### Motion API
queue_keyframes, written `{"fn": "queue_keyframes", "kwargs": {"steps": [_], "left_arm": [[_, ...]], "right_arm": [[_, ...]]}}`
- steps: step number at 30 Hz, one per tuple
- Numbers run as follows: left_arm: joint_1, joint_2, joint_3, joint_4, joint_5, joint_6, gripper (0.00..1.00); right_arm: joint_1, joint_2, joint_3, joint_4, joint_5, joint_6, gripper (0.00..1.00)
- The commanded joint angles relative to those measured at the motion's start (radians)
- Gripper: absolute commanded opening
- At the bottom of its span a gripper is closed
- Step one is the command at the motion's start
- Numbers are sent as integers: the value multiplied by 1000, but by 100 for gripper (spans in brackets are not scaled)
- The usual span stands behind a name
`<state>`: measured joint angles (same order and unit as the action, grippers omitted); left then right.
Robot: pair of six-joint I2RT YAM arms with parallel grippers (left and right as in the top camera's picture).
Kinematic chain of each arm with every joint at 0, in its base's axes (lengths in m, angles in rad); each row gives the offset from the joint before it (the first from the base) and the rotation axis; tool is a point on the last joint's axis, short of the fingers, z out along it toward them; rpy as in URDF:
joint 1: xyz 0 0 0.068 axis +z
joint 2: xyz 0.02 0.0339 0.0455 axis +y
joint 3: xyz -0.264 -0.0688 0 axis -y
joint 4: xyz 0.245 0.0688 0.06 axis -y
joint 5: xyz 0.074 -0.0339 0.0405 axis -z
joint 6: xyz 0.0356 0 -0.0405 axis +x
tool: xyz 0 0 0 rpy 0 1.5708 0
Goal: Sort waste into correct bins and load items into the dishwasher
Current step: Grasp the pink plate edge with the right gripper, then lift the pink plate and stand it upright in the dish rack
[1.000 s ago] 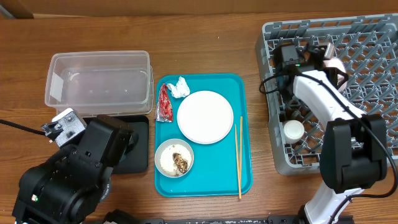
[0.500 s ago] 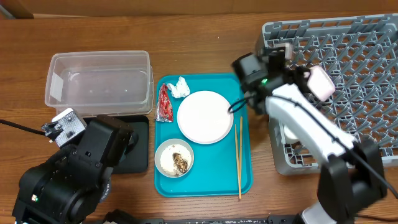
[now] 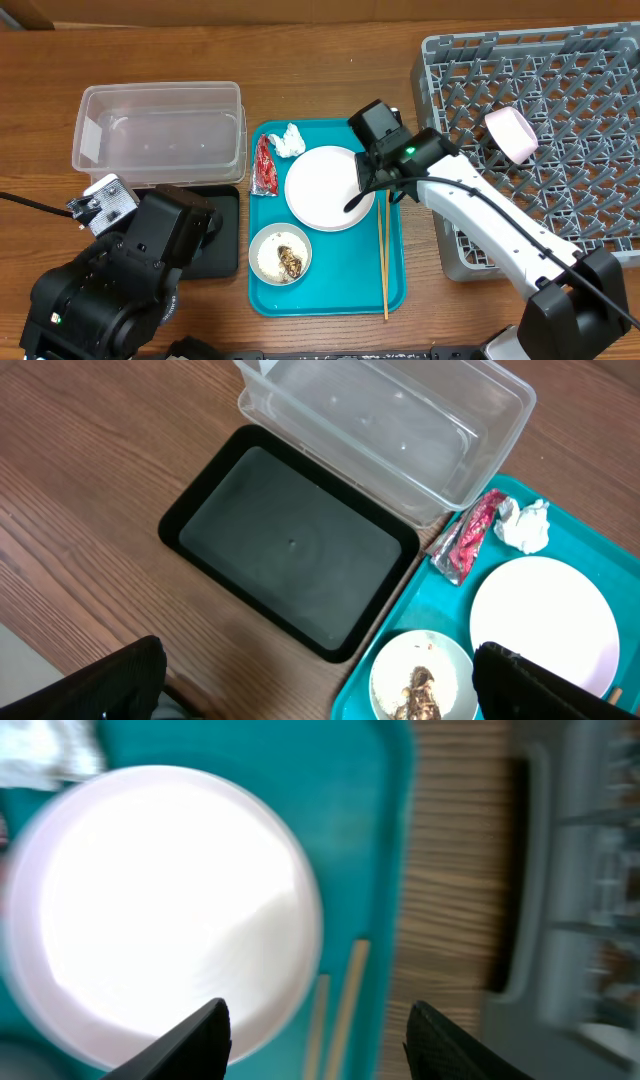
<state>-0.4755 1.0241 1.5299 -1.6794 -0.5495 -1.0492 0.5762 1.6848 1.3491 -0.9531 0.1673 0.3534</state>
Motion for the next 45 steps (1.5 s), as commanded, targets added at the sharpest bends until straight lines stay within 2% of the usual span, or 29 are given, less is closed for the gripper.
{"fn": "queue_keyframes", "kwargs": {"steps": [1, 3, 7, 14, 18, 20, 22, 24, 29, 36, 43, 45], "left_arm": [[6, 2, 10, 1, 1, -29, 100], [6, 2, 10, 1, 1, -29, 100], [6, 2, 10, 1, 1, -29, 100], [6, 2, 10, 1, 1, -29, 100], [6, 2, 10, 1, 1, -29, 100], [6, 2, 10, 1, 1, -29, 100], [6, 2, 10, 1, 1, -29, 100], [6, 2, 10, 1, 1, -29, 100], [6, 2, 10, 1, 1, -29, 100], [6, 2, 10, 1, 1, -29, 100], [6, 2, 10, 1, 1, -29, 100], [6, 2, 10, 1, 0, -29, 100]], "right_arm": [[-53, -4, 12, 16, -181, 20, 59], [-87, 19, 11, 20, -211, 4, 56], [-136, 98, 11, 57, -351, -122, 56], [-164, 222, 11, 94, -393, -233, 55], [-164, 270, 11, 86, -394, -250, 54], [-164, 290, 11, 88, -393, -250, 47], [-164, 306, 11, 95, -387, -249, 36], [-167, 319, 11, 103, -386, -248, 33], [-168, 320, 16, 114, -385, -226, 4], [-186, 267, 69, 65, -368, -195, 4], [-207, 104, 157, 21, -317, -170, 4], [-211, 42, 181, 16, -232, -155, 4]]}}
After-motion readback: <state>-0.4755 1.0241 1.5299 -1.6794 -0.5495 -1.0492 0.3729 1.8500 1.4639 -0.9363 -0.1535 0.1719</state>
